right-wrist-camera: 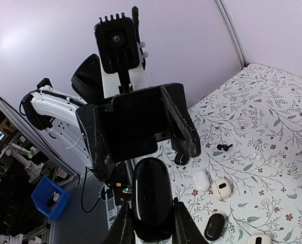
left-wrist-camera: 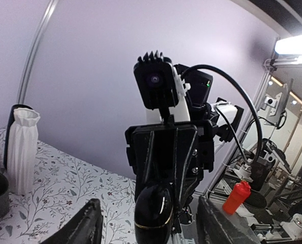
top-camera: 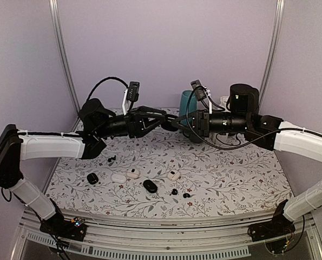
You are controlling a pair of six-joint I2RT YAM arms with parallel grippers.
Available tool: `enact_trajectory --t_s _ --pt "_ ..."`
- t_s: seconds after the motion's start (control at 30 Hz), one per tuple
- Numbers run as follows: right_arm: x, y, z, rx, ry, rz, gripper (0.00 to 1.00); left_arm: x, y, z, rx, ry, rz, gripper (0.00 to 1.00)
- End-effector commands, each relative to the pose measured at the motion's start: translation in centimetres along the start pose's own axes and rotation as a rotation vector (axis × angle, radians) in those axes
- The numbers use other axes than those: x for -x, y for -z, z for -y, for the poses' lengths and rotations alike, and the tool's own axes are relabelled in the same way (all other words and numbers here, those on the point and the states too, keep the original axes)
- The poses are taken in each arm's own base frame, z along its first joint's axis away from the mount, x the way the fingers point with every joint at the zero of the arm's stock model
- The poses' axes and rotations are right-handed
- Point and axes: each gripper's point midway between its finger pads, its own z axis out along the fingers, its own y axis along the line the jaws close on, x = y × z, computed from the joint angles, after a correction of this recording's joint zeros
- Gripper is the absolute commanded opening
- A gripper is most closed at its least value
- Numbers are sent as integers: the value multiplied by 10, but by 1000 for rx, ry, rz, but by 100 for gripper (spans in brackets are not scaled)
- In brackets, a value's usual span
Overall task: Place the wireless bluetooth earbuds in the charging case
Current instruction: Pass from the left arm to the right, then place the charging case with the earbuds at the center of the board.
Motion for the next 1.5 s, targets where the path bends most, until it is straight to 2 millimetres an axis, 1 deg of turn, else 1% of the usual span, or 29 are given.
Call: enact_trajectory --t_s 0.0,0.03,0.1,0.13,0.23,0.33,0.43,0.53,0.6,0.67,0.73,0.87,0.97,1.03,1.23,1.37,1.47 --pt "11 20 8 -60 -14 87 4 -14 15 -18 172 -7 -68 79" --pt "8 23 15 -84 -27 97 4 -19 20 -21 205 1 -83 87" --pt "-1 30 27 -119 -61 117 4 -24 28 -25 257 6 -92 95" --pt "-5 34 34 -145 -74 131 3 -26 31 -27 286 3 -96 96" --pt "-23 45 61 -235 -134 158 3 -29 41 -33 364 -13 -114 96" --pt "-44 55 88 -327 -212 179 2 -30 47 -44 444 -55 -153 96" --pt "-69 67 119 -446 -308 211 2 -20 48 -48 486 -92 -150 96" --pt "-91 80 149 -550 -390 219 2 -11 54 -49 522 -133 -112 96" --pt "-106 94 170 -619 -453 226 2 -5 60 -55 569 -138 -76 96" --pt "-119 111 191 -687 -518 263 3 -3 68 -66 639 -103 -45 96" --pt "-129 128 210 -747 -568 304 2 -5 72 -73 649 -73 -49 96" --pt "-145 156 241 -837 -664 348 2 -2 86 -90 754 -41 -32 96" --pt "-154 169 261 -869 -731 358 2 -1 99 -91 802 -91 -12 96" --pt "-158 176 273 -880 -771 349 2 0 102 -91 814 -123 -17 96" --pt "-162 182 298 -891 -808 313 3 4 100 -94 811 -188 -80 96" --pt "-173 186 316 -901 -866 285 3 8 107 -96 833 -184 -60 96" --pt "-179 189 324 -907 -905 290 3 12 112 -93 837 -180 -31 96"
